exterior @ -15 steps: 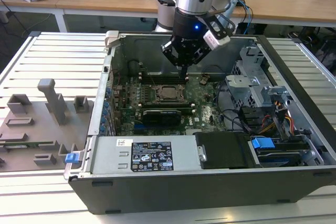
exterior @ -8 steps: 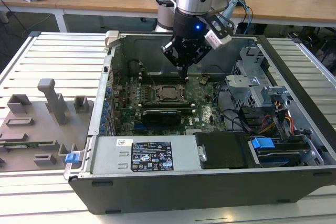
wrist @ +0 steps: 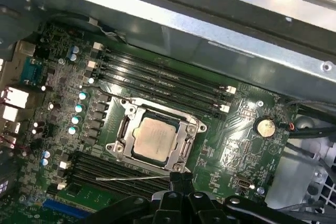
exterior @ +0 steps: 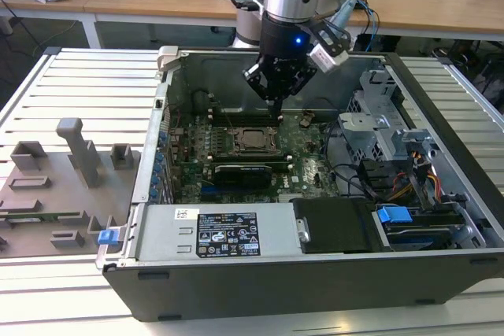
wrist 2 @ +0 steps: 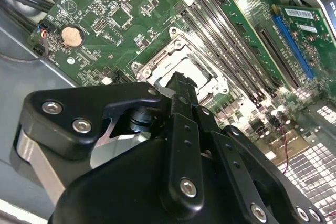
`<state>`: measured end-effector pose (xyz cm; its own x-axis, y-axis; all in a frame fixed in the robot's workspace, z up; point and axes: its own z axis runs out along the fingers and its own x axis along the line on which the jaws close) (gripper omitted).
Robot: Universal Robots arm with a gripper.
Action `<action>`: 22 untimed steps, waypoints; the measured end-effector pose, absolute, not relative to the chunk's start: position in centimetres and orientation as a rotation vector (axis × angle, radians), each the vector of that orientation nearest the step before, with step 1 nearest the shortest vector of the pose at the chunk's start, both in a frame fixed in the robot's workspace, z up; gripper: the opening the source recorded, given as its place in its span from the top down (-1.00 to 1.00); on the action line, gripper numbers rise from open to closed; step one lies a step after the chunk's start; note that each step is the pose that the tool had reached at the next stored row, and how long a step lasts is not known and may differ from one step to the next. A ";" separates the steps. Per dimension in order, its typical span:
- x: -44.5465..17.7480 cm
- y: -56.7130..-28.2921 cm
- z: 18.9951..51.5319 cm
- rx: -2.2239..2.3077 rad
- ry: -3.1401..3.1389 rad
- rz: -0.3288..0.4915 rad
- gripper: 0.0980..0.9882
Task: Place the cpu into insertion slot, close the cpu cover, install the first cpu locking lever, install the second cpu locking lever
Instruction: 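Install the first cpu locking lever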
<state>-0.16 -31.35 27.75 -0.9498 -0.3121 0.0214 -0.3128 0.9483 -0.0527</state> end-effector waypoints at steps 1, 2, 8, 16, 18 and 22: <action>-0.2 -31.3 27.7 0.514 -3.085 0.087 0.98; -0.2 -31.4 27.7 0.524 -3.084 0.087 0.98; -0.2 -31.4 27.7 0.595 -3.072 0.087 0.98; -0.2 -31.3 27.7 0.698 -3.052 0.088 0.98; -0.2 -31.3 27.7 0.730 -3.046 0.088 0.98; -0.2 -31.4 27.8 0.741 -3.043 0.088 0.98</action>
